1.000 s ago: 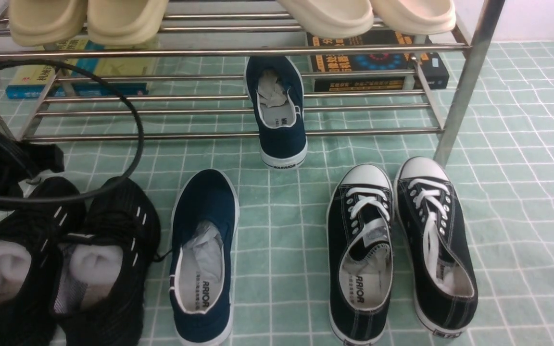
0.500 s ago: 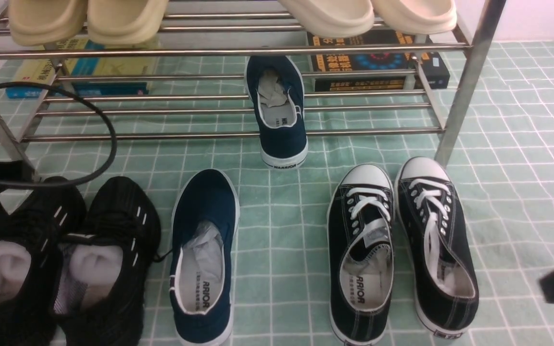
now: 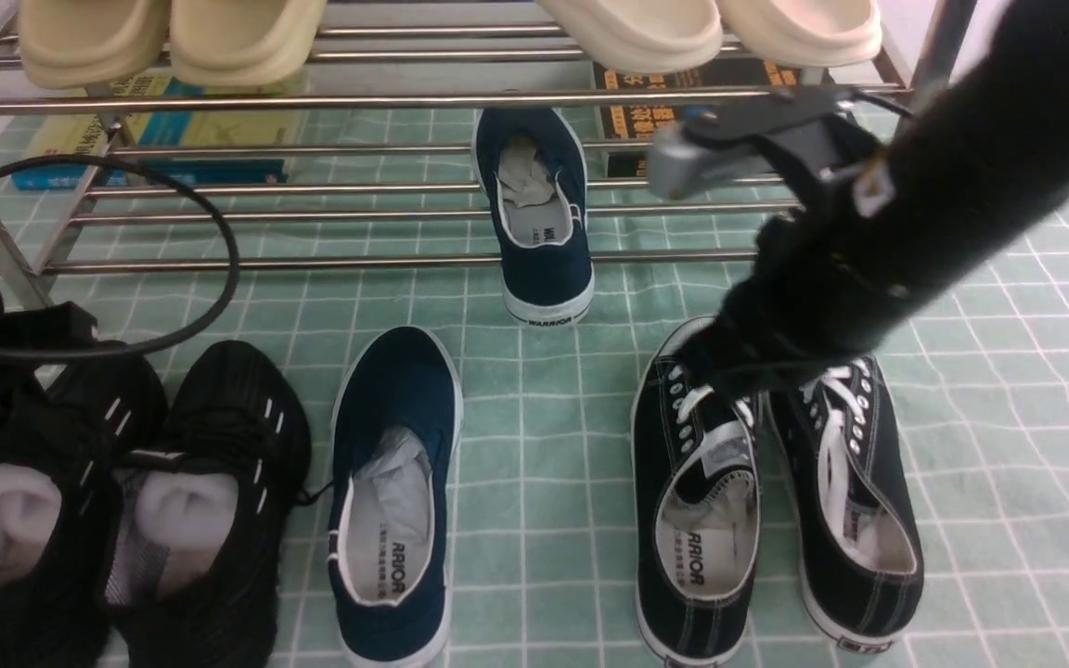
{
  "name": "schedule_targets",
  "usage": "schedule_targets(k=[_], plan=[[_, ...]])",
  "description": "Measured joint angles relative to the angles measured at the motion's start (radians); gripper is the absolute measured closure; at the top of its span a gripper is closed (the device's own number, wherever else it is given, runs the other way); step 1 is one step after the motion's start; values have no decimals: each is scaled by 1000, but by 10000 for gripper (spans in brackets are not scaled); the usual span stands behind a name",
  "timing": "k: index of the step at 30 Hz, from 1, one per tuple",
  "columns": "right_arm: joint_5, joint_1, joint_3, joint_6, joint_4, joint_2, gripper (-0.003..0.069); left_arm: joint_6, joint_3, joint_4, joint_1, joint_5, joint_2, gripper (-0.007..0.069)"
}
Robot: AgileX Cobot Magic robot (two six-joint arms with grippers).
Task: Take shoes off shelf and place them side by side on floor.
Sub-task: 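Grasp a shoe standing on the lower shelf of the shoe rack with the left gripper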
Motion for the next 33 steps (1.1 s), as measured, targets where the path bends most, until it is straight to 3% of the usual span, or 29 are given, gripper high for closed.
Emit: schedule_targets(k=[5, 8, 9, 13, 17, 24, 29, 33], plan=[[31, 32, -207, 79, -76, 158, 530, 0, 2, -63, 0, -1, 0, 598], [36, 51, -388, 97, -125, 289, 389, 0, 2, -91, 0, -2, 0, 592], [36, 51, -396, 97, -125, 295, 389, 0, 2, -91, 0, -2, 0, 592], [-63, 53, -547, 100, -171, 419, 258, 0, 2, -99, 0, -2, 0, 588], [-181, 53, -582, 100, -230, 500, 215, 0, 2, -133, 0, -1, 0, 585], [-311, 53, -582, 105, -351, 599, 217, 0, 2, -142, 0, -1, 0, 579], [-341, 53, -582, 131, -415, 653, 293, 0, 3, -144, 0, -3, 0, 573], [-325, 58, -587, 160, -427, 655, 533, 0, 3, -145, 0, -3, 0, 572]])
